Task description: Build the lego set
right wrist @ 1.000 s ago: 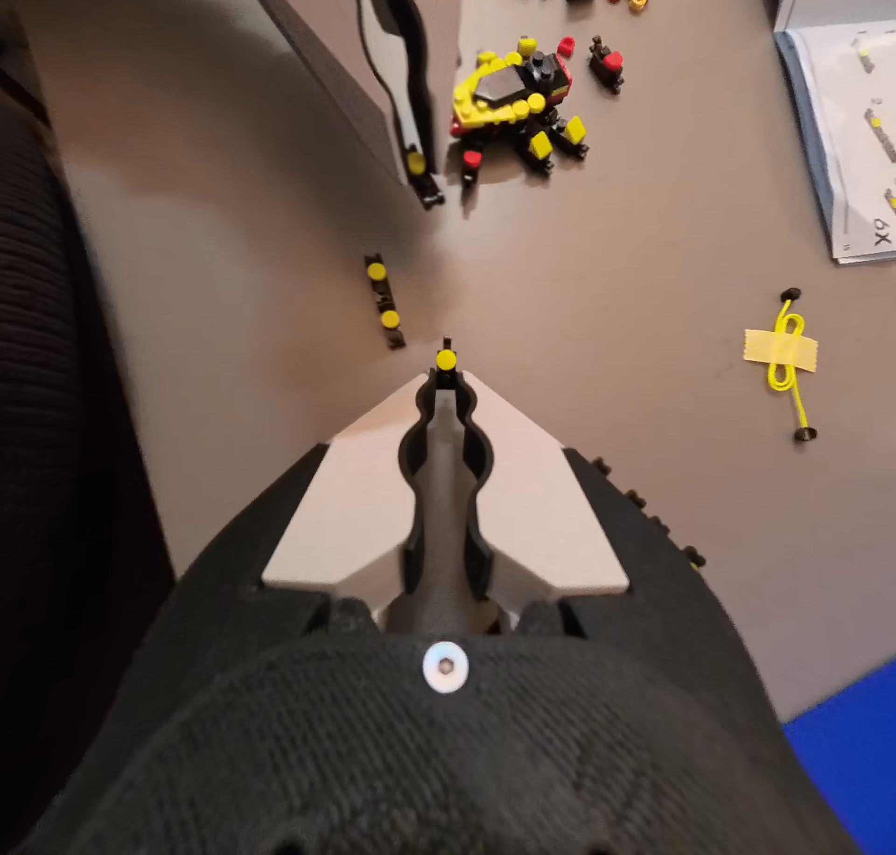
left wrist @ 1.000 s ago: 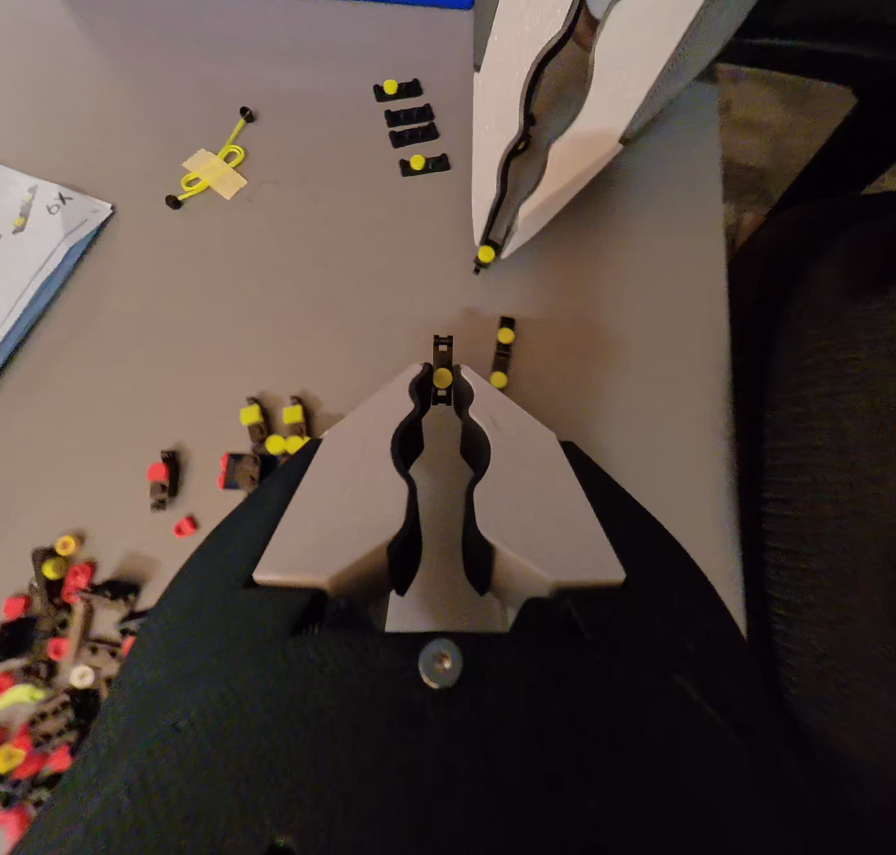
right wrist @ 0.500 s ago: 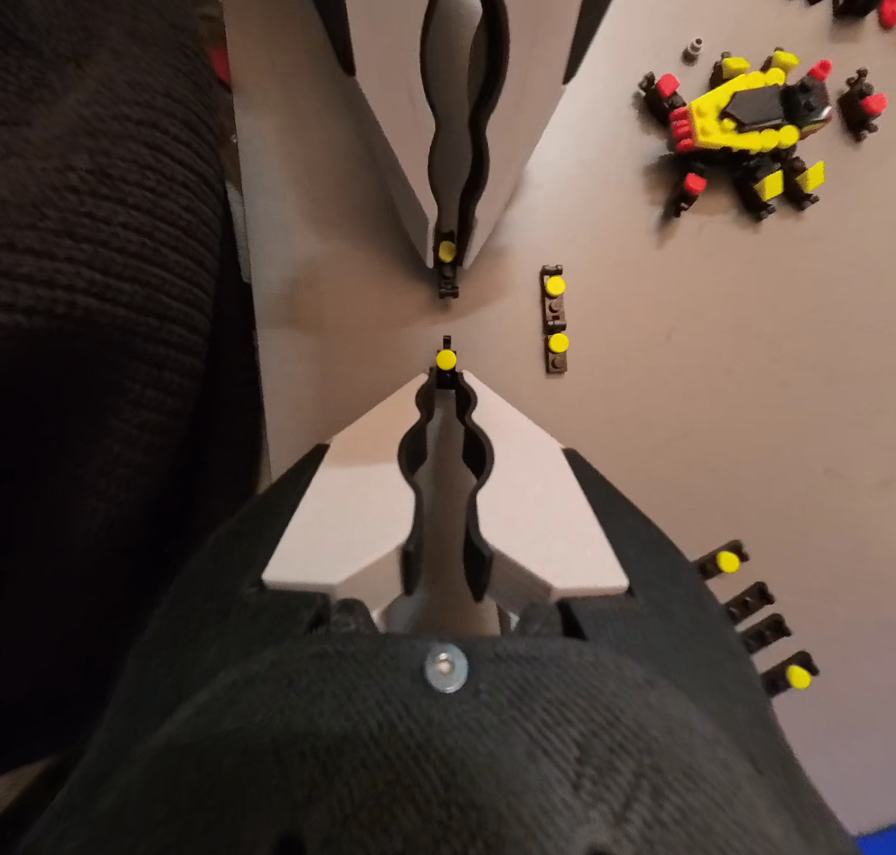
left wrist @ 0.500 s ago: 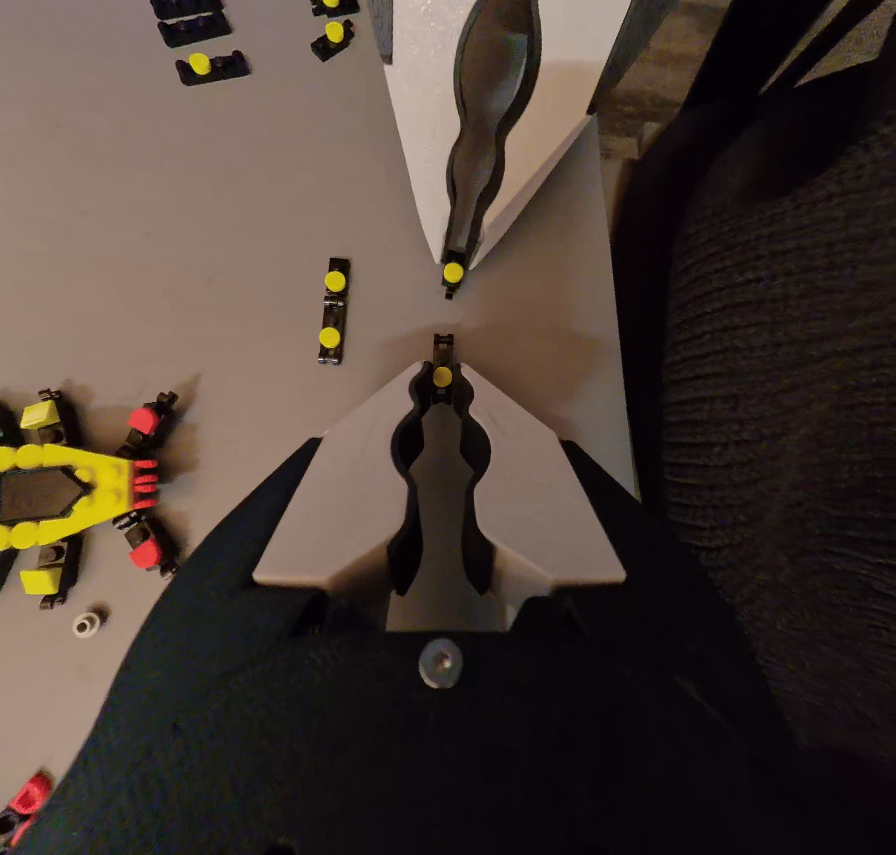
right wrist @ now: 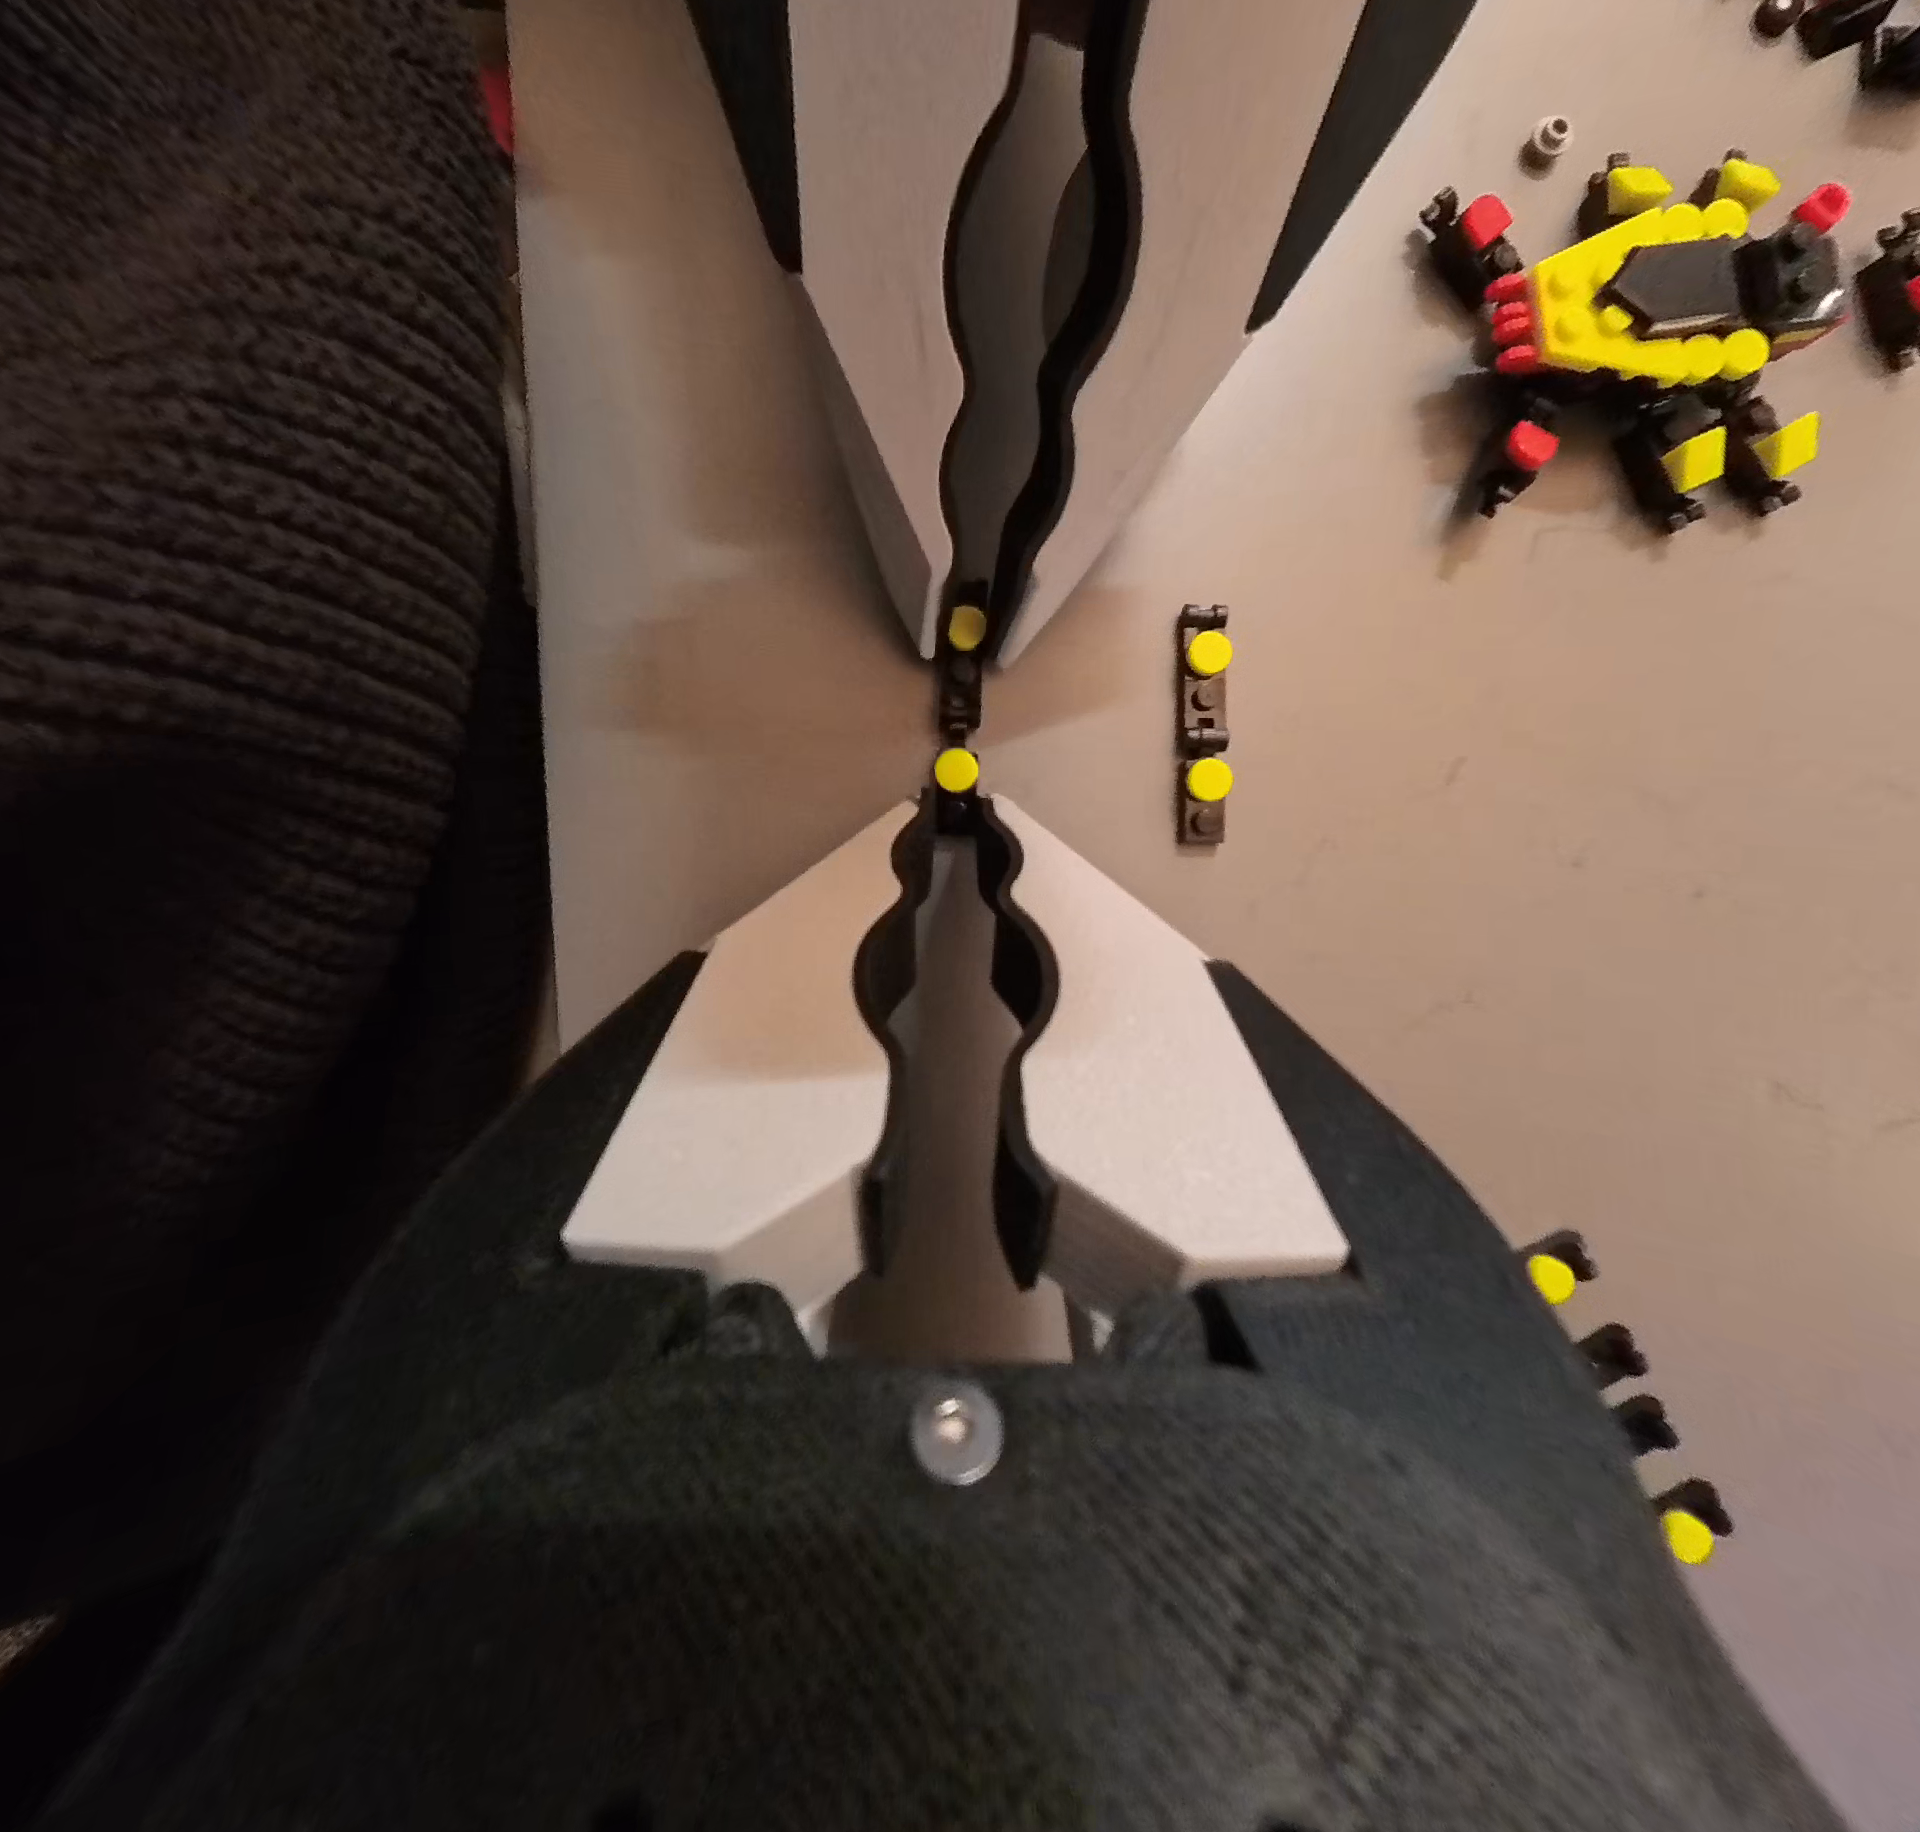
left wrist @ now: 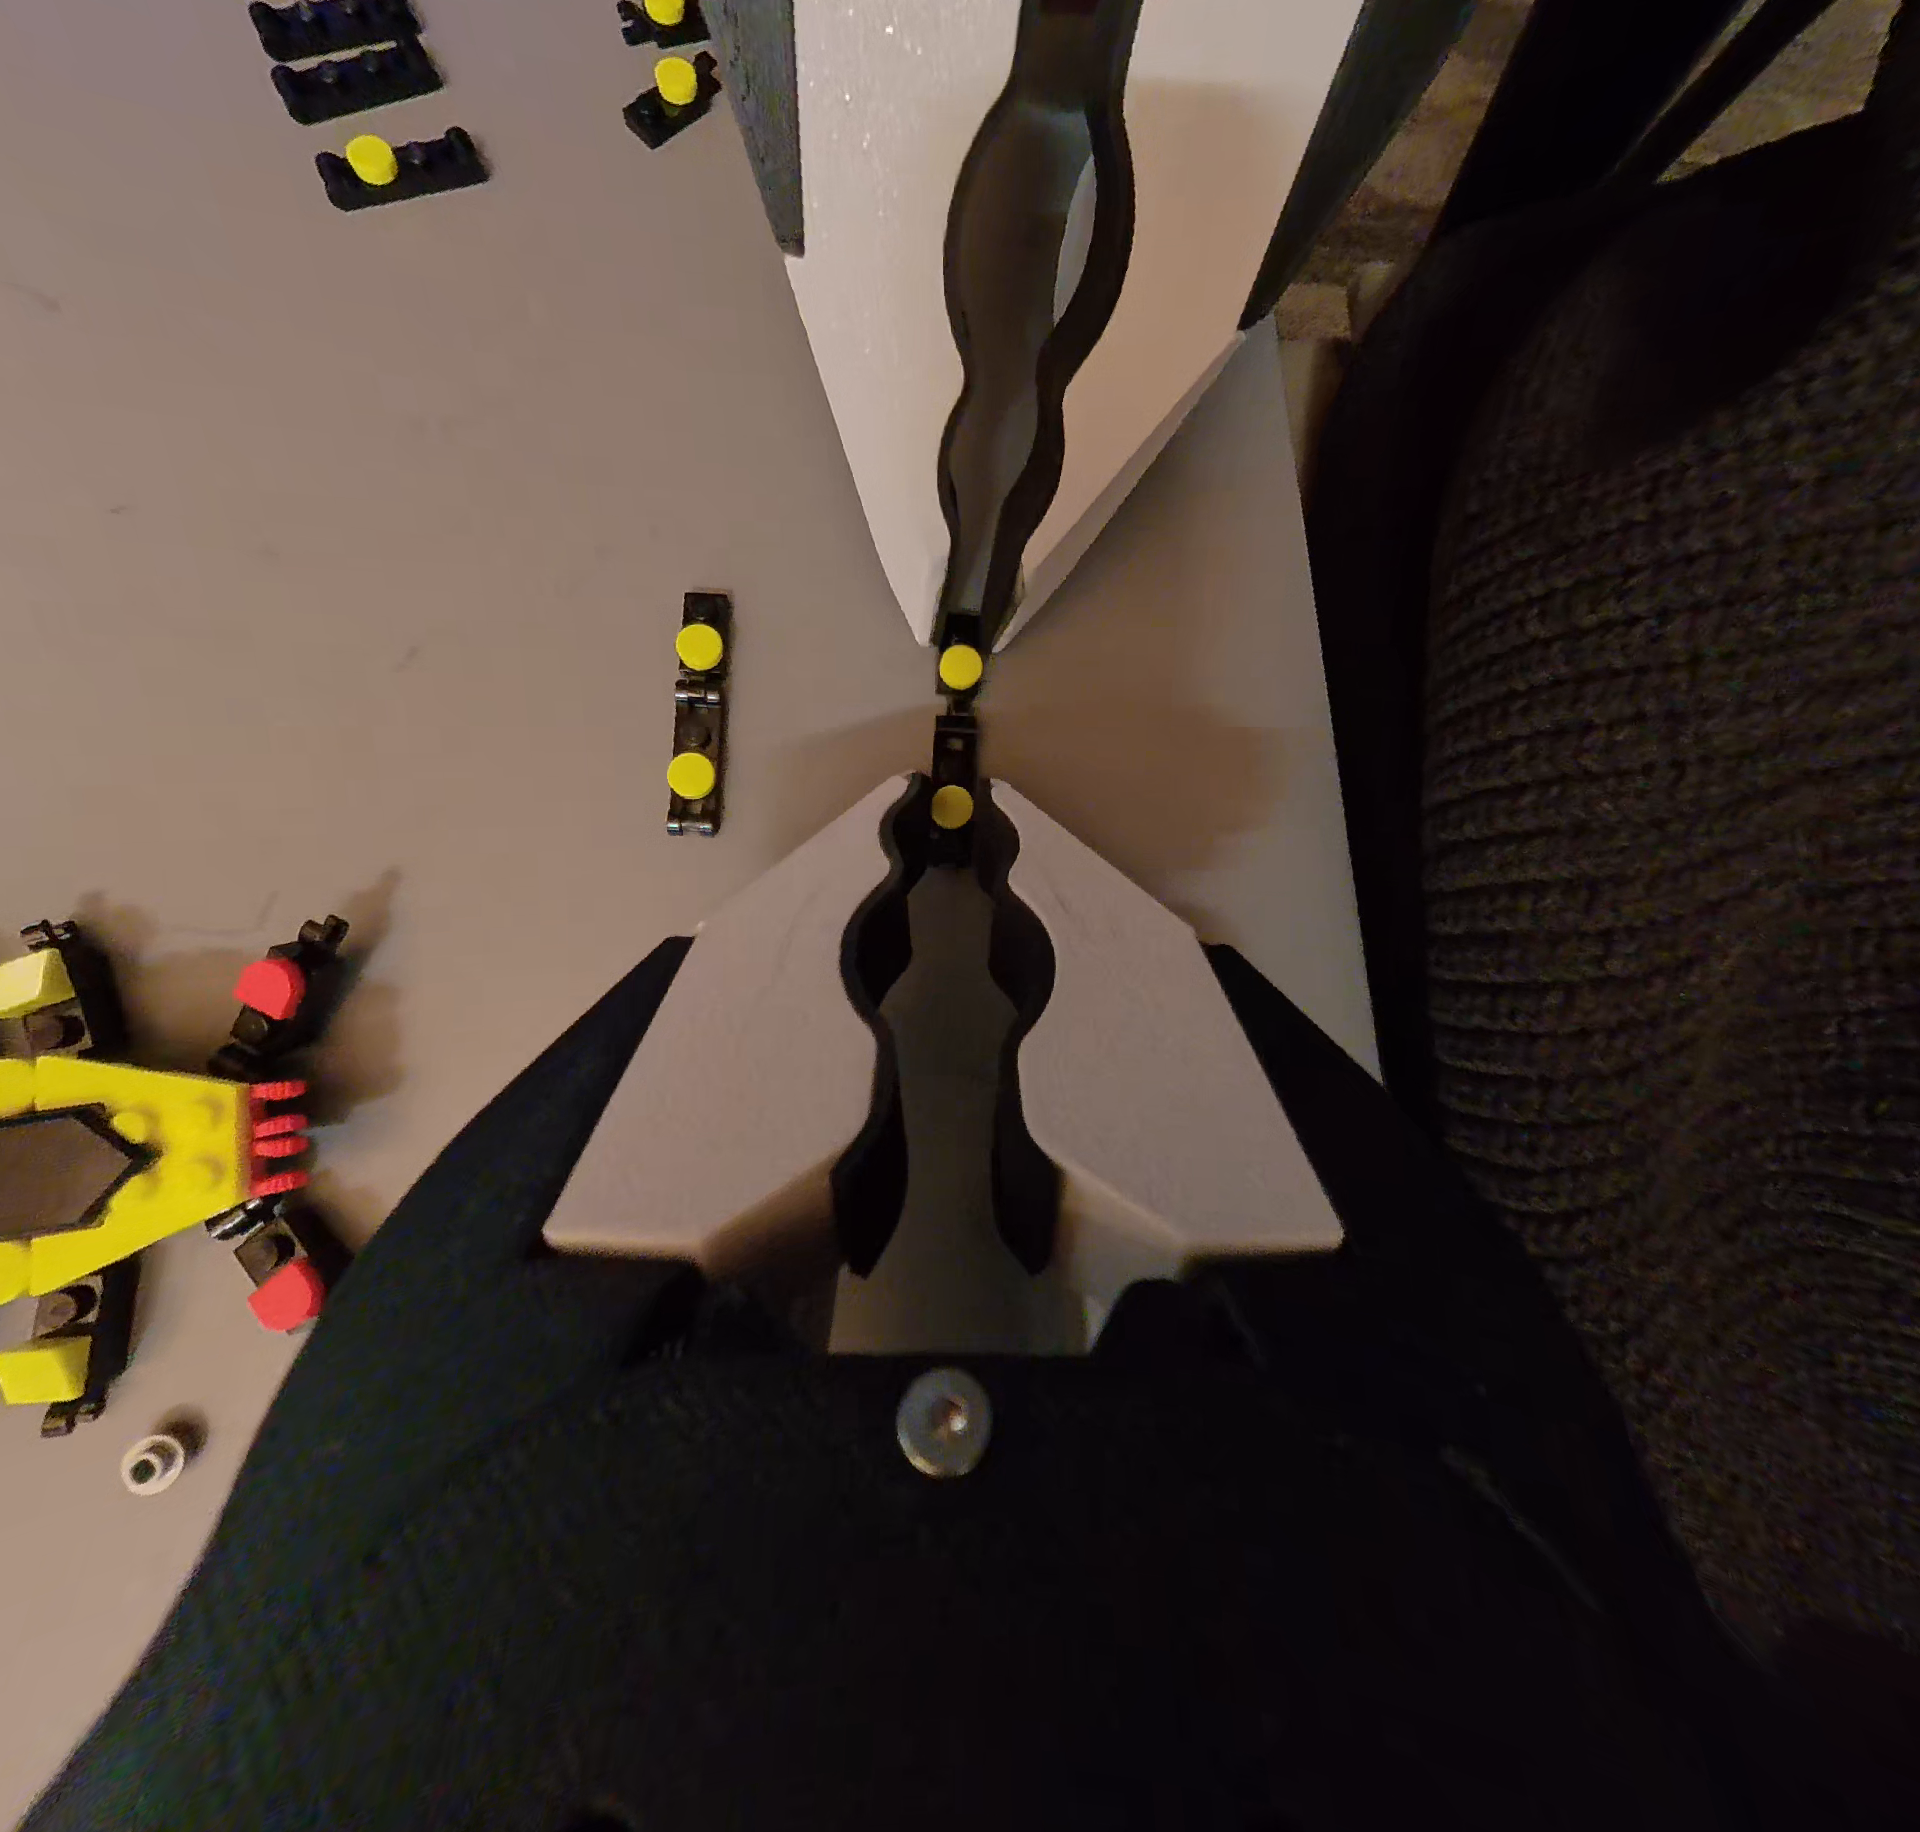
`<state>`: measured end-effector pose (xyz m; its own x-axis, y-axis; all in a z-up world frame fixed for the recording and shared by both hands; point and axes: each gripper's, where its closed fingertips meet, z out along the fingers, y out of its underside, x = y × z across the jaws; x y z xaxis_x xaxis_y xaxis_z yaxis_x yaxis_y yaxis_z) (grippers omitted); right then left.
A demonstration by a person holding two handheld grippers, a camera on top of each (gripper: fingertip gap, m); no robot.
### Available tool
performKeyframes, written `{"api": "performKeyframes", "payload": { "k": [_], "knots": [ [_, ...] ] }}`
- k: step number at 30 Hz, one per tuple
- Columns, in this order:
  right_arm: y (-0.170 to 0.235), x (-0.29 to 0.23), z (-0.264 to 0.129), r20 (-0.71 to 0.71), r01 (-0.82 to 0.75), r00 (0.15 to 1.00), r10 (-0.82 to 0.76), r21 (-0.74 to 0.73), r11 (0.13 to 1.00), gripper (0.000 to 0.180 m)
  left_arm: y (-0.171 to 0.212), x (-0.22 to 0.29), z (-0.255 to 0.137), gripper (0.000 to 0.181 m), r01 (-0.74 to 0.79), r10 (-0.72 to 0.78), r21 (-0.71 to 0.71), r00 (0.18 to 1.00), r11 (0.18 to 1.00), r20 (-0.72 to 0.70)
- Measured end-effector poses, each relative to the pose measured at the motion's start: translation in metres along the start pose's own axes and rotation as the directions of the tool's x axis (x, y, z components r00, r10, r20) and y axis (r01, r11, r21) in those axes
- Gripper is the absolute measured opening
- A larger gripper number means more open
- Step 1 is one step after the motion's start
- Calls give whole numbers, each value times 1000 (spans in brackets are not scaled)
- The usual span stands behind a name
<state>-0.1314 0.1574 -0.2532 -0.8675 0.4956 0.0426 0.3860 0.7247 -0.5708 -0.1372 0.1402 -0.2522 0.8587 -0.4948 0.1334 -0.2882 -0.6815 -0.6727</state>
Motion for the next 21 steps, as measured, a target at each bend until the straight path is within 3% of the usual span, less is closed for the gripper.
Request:
{"api": "performKeyframes", "payload": {
  "k": [21],
  "knots": [
    [-1,2,3,35,-42,999,41,29,999,6,-2,0,1,6,45,-45,23,999,999,-16]
  ]
}}
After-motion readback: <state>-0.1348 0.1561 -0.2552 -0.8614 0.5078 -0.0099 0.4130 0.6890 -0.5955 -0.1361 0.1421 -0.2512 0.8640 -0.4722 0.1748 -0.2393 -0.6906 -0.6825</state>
